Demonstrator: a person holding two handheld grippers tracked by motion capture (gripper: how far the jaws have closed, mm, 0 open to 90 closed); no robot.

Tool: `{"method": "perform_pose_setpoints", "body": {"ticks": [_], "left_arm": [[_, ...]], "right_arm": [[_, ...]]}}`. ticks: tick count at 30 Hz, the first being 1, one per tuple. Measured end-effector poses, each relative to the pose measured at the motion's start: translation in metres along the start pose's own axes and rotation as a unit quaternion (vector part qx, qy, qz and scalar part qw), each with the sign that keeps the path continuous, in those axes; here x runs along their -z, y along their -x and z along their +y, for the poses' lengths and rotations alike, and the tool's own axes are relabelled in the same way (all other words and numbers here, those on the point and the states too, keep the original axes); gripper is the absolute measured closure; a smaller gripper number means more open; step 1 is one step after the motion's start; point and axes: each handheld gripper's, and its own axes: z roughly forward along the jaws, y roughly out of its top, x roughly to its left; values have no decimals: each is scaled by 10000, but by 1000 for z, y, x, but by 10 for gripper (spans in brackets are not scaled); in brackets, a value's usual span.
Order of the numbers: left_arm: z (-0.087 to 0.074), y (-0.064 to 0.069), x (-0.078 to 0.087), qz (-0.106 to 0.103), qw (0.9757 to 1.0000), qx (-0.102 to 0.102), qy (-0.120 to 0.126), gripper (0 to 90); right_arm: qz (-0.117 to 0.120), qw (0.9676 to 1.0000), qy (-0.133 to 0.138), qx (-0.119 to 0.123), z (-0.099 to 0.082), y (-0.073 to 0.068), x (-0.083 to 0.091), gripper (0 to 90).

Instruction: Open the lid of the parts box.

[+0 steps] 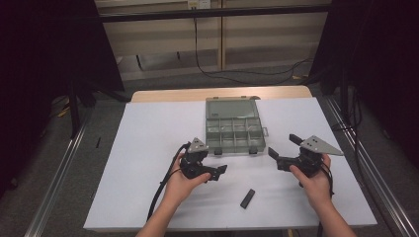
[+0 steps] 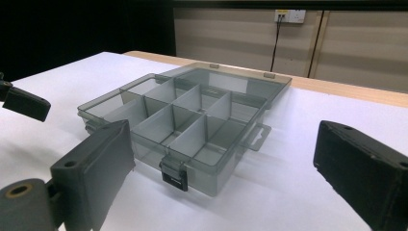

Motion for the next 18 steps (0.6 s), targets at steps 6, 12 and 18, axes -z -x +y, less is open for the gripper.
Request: {"method": "perform_pose_setpoints", "body": {"ticks": [6, 12, 18], "left_arm": [[-2, 1, -2, -43, 10000, 31, -28, 125], [-3, 2, -3, -47, 10000, 5, -50, 123], [-4, 4, -2, -72, 10000, 5, -10, 122]], "right_arm": [[-20, 10000, 10, -29, -4, -2, 10, 52], [-46, 10000, 34, 3, -9, -5, 20, 53], [-123, 9998, 138, -9, -15, -6, 28, 50]]}}
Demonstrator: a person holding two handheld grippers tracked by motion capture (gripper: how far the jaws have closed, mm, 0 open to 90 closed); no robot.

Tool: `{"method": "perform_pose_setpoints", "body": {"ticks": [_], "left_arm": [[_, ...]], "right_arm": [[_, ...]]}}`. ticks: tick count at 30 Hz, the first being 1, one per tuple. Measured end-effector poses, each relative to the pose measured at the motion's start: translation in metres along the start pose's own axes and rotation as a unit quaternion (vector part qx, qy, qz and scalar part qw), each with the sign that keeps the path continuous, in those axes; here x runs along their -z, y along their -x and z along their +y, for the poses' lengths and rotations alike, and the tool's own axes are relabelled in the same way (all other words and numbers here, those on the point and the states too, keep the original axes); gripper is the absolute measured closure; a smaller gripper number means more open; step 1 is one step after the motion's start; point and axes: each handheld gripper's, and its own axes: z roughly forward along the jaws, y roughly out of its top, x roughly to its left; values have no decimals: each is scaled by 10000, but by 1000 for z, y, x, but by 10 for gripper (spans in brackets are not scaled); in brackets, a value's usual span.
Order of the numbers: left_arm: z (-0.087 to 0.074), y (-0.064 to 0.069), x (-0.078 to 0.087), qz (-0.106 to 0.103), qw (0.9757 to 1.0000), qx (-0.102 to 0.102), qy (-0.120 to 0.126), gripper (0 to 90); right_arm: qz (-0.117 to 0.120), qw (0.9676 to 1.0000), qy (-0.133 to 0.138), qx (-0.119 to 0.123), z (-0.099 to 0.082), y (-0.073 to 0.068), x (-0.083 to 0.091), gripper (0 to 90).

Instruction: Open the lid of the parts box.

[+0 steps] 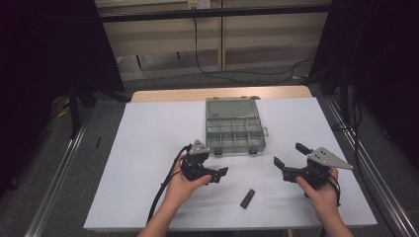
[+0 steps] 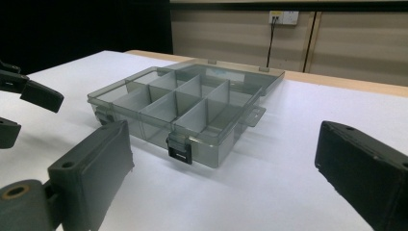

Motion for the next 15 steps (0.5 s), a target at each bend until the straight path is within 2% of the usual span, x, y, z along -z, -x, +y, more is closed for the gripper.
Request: {"method": "perform_pose_setpoints", "body": {"ticks": [4, 8, 15], "left_arm": [[-2, 2, -1, -65, 10000, -21, -63, 115], [-4, 3, -3, -29, 9999, -53, -116, 111], [-3, 4, -3, -77, 9999, -73, -93, 106]], "right_arm": [[-26, 10000, 10, 24, -1, 1, 7, 40], [-22, 10000, -31, 5, -5, 3, 11, 39], [-14, 10000, 3, 56, -6, 4, 13, 37]]}}
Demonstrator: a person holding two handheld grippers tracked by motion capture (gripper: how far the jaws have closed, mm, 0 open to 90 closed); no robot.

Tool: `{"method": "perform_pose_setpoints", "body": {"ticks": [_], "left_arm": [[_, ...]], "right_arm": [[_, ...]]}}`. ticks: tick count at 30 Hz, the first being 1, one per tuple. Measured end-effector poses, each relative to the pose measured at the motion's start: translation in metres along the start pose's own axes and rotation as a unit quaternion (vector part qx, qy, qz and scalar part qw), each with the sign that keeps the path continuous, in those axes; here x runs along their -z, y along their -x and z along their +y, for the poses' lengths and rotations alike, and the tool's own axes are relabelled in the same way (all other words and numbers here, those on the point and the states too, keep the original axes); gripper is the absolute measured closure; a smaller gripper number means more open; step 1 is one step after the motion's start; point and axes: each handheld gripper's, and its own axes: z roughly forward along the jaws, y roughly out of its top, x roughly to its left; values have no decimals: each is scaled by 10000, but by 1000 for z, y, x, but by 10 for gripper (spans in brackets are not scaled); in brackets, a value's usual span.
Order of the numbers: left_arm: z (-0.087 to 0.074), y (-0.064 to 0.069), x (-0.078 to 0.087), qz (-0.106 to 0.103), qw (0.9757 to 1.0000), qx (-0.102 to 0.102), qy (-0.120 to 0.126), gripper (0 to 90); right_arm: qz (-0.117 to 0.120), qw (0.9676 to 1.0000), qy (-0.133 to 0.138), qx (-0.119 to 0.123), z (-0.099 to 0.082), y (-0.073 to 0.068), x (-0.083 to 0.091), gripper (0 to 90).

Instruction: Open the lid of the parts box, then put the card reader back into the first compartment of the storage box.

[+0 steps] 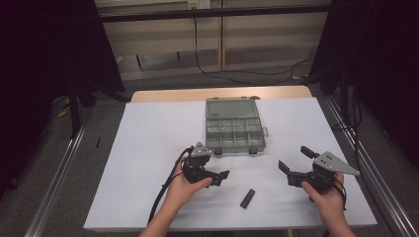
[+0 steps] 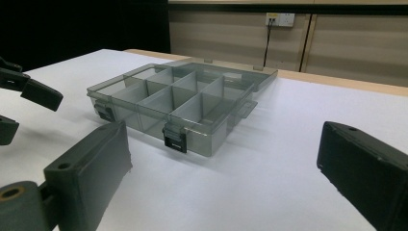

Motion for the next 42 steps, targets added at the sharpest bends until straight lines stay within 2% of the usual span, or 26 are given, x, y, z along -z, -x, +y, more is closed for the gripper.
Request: {"method": "perform_pose_setpoints", "body": {"ticks": [6, 9, 19, 25, 38, 42], "left_arm": [[0, 1, -1, -48, 10000, 62, 46, 106], [0, 1, -1, -71, 10000, 32, 15, 106], [3, 8, 0, -101, 9999, -49, 32, 105], [2, 17, -3, -235, 9996, -143, -56, 102], [1, 22, -6, -237, 9994, -169, -190, 101], [1, 25, -8, -260, 9994, -172, -165, 101]], "right_arm": [[47, 10000, 4, 17, -2, 0, 1, 33], [17, 10000, -27, 89, -2, -1, 1, 33], [48, 10000, -30, 25, -4, -1, 1, 33], [69, 10000, 9, -24, -5, 0, 1, 33], [104, 9999, 24, 44, -4, -3, 7, 31], [85, 9999, 52, 47, -3, -4, 8, 32]]}}
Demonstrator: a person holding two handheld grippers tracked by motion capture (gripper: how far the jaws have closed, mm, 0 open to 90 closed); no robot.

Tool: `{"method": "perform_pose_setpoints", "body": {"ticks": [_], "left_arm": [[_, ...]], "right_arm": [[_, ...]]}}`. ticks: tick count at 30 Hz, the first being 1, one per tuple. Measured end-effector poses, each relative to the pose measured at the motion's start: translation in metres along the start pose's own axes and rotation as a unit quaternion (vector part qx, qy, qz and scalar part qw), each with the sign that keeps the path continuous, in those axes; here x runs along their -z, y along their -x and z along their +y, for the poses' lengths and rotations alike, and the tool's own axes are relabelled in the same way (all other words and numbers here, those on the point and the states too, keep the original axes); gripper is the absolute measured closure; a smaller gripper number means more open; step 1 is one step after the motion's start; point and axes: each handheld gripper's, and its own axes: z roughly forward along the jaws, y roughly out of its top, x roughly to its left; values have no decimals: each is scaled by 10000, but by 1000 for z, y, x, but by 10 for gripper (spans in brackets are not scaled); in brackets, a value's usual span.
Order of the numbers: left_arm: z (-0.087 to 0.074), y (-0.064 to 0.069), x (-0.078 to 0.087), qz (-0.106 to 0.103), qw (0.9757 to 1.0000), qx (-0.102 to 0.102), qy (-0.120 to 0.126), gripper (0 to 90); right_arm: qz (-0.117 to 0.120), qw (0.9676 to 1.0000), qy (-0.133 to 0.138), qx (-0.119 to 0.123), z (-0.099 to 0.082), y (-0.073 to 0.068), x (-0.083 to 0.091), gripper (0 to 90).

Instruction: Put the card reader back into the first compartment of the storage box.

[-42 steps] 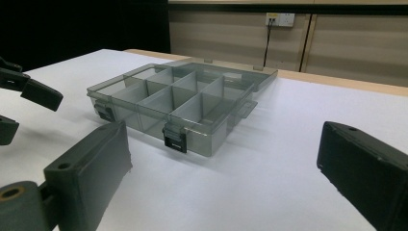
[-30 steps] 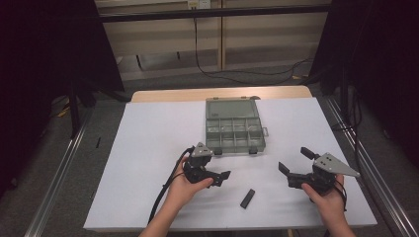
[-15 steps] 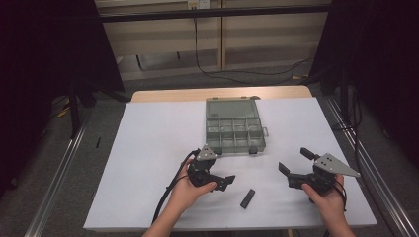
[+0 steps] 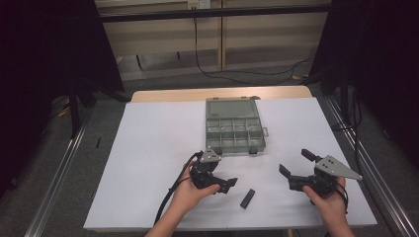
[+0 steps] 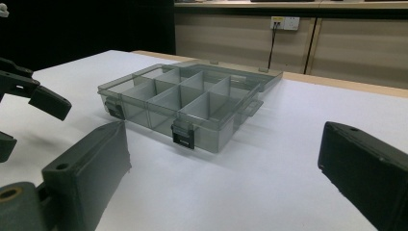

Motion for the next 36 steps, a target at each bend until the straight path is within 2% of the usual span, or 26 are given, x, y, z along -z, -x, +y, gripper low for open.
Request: {"method": "perform_pose_setpoints", "body": {"ticks": [11, 18, 24, 26, 36], "left_arm": [[3, 14, -8, -107, 9997, -198, -105, 96], [1, 25, -13, -231, 9991, -297, -168, 97], [-2, 35, -20, -335, 9980, -456, -274, 109], [-2, 36, -21, -372, 9973, -512, -362, 124], [-3, 38, -27, -415, 9964, -601, -427, 162]], "right_arm": [[-32, 10000, -40, 66, -3, 2, 2, 32], [26, 9999, -65, 95, -3, -1, 0, 33], [15, 9999, -66, 90, -3, 1, 0, 33], [14, 9999, -64, 86, -3, 1, -1, 34], [29, 9999, -58, 108, -3, 1, -1, 36]]}}
